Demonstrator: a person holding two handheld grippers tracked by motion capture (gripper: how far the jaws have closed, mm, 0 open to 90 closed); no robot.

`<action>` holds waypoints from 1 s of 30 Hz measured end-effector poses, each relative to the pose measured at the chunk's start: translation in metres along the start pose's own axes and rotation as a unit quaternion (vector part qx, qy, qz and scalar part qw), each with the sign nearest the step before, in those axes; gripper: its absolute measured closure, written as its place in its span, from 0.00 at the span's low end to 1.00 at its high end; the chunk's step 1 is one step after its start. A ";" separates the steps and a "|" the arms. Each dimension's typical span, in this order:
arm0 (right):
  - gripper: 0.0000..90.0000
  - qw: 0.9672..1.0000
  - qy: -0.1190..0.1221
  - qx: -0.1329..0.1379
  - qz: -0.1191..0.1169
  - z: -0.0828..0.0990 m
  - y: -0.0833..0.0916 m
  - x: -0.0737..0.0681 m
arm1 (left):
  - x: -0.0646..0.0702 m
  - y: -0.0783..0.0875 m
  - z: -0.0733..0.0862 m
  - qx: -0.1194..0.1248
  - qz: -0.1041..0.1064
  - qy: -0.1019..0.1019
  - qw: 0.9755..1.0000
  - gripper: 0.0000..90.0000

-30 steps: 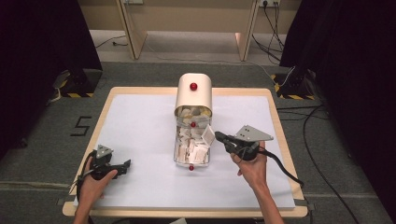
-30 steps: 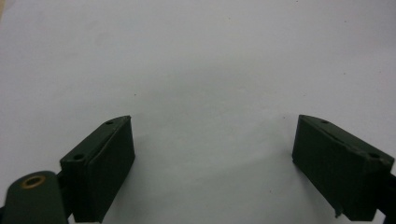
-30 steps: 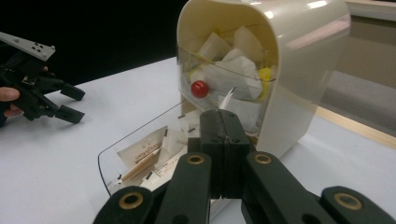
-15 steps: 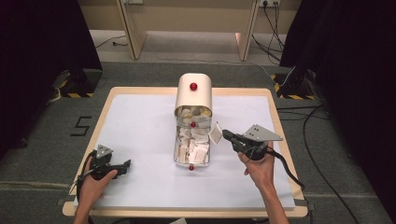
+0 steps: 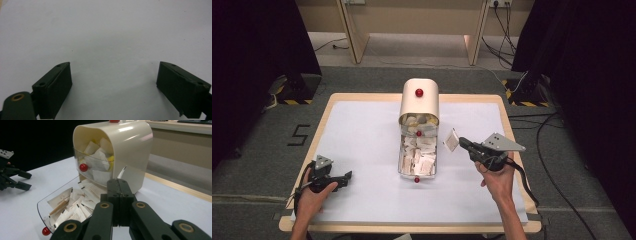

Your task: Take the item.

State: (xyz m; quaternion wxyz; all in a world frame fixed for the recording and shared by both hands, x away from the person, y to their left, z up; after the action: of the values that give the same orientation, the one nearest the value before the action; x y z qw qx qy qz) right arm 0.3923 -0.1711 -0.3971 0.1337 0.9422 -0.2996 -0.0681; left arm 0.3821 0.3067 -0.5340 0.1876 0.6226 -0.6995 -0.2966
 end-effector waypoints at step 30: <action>1.00 0.999 -0.020 0.001 0.034 0.013 0.021 0.020 | 0.000 0.000 0.000 0.000 0.000 0.000 1.000 0.13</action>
State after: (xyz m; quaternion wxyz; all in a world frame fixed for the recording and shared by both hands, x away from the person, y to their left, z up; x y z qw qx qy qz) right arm 0.3946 -0.2024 -0.4044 0.1295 0.9298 -0.3345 -0.0820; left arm 0.3821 0.3067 -0.5340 0.1876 0.6225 -0.6995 -0.2965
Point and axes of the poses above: each handheld gripper's, and its own axes: y roughly backward along the jaws, z roughly out of its underside, x roughly to its right, the point moved 3 cm from there along -y, roughly forward along the jaws, and after that the axes turned 12 degrees about -z, right-handed, at the moved point
